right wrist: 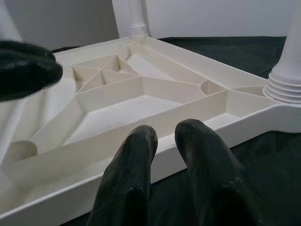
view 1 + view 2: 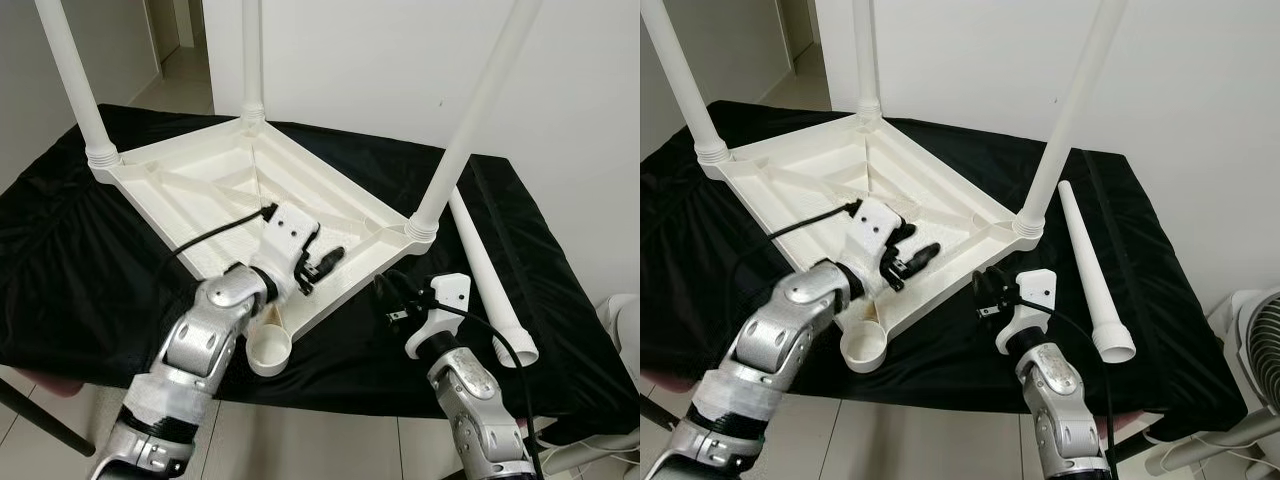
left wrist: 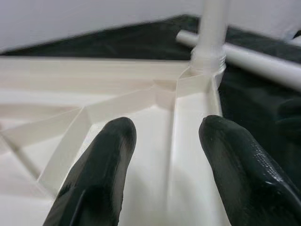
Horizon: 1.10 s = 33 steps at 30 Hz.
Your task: Building children table
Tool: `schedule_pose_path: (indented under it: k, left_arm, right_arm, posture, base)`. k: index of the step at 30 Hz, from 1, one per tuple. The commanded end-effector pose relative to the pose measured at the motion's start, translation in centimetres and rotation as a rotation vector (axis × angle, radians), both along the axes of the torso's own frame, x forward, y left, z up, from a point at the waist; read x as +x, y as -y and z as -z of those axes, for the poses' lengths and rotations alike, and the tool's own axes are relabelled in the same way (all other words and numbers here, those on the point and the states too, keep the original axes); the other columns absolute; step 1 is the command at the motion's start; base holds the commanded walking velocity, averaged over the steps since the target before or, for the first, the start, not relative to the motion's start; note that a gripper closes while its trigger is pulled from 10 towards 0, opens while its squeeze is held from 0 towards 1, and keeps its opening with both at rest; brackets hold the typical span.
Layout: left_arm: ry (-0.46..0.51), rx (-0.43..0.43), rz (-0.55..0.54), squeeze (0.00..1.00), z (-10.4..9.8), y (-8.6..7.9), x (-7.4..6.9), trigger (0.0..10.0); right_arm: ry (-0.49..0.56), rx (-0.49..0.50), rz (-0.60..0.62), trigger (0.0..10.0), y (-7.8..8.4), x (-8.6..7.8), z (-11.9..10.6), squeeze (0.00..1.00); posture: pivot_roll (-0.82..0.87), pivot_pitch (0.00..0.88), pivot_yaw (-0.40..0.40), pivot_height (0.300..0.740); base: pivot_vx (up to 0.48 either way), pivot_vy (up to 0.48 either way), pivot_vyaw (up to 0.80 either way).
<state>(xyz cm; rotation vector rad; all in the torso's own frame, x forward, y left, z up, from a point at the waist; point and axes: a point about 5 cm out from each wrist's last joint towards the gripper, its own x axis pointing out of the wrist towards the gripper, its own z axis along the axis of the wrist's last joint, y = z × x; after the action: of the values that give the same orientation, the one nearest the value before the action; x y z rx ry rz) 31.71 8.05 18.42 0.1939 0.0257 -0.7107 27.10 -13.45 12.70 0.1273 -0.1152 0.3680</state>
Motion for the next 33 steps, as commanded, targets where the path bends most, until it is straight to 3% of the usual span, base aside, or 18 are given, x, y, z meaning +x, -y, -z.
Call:
schedule_pose_path:
  k: [1,2,4,5,6,7,13,15,17,23,29,31,33]
  left_arm:
    - [0.011,0.012,-0.176,0.0,0.2,-0.8,0.7,10.0]
    - [0.008,0.057,-0.261,0.0,0.6,-1.8,1.3,10.0]
    - [0.008,0.057,-0.261,0.0,0.6,-1.8,1.3,10.0]
    - [-0.002,0.091,-0.343,0.0,1.0,-3.1,2.0,10.0]
    - [-0.002,0.091,-0.343,0.0,1.0,-3.1,2.0,10.0]
    - [-0.001,0.117,-0.391,0.0,1.2,-4.2,2.3,10.0]
    - [0.003,0.186,-0.456,0.0,1.6,-7.1,3.1,10.0]
    - [0.003,0.186,-0.456,0.0,1.6,-7.1,3.1,10.0]
    - [0.033,0.218,-0.523,0.0,1.1,-8.8,3.9,10.0]
    - [0.05,0.249,-0.564,0.0,0.8,-10.0,4.3,10.0]
    - [0.057,0.238,-0.422,0.0,0.6,-9.7,3.9,10.0]
    - [0.072,0.298,-0.295,0.0,0.8,-9.2,3.3,10.0]
    - [0.03,0.291,-0.123,0.0,1.5,-8.3,2.1,10.0]
  right_arm:
    - [-0.001,-0.011,0.014,10.0,0.3,0.0,0.1,0.0]
    - [0.001,-0.006,0.017,10.0,0.2,0.0,0.1,0.0]
    - [0.001,-0.006,0.017,10.0,0.2,0.0,0.1,0.0]
    - [0.001,-0.002,0.019,10.0,0.1,0.0,0.1,0.0]
    - [0.001,-0.002,0.019,10.0,0.1,0.0,0.1,0.0]
    - [0.002,-0.001,0.021,10.0,0.1,-0.1,0.1,0.0]
    - [0.008,-0.014,0.034,10.0,0.8,-0.1,-0.3,0.0]
    - [0.008,-0.014,0.034,10.0,0.8,-0.1,-0.3,0.0]
    - [0.005,-0.025,0.027,10.0,0.9,0.0,-0.2,0.0]
    - [0.009,-0.028,0.018,10.0,0.9,0.3,-0.3,0.0]
    - [0.014,-0.034,0.014,10.0,1.0,0.4,-0.4,0.0]
    - [0.012,-0.039,0.009,10.0,1.0,0.3,-0.3,0.0]
    - [0.009,-0.047,0.004,10.0,1.0,0.3,-0.2,0.0]
  posture:
    - [-0.05,0.025,-0.059,0.74]
    - [-0.05,0.025,-0.059,0.74]
    - [-0.05,0.025,-0.059,0.74]
    - [-0.05,0.024,-0.061,0.74]
    - [-0.05,0.024,-0.061,0.74]
    - [-0.05,0.022,-0.062,0.74]
    - [-0.07,0.017,-0.075,0.74]
    - [-0.07,0.017,-0.075,0.74]
    - [-0.06,0.006,-0.086,0.74]
    - [-0.06,0.0,-0.091,0.74]
    - [-0.05,0.0,-0.093,0.74]
    - [-0.05,0.0,-0.095,0.74]
    - [-0.05,0.0,-0.098,0.74]
  base:
    - [0.0,0.0,0.0]
    - [0.0,0.0,0.0]
    - [0.0,0.0,0.0]
    - [0.0,0.0,0.0]
    - [0.0,0.0,0.0]
    - [0.0,0.0,0.0]
    - [0.0,0.0,0.0]
    - [0.0,0.0,0.0]
    - [0.0,0.0,0.0]
    - [0.0,0.0,0.0]
    - [0.0,0.0,0.0]
    - [0.0,0.0,0.0]
    - [0.0,0.0,0.0]
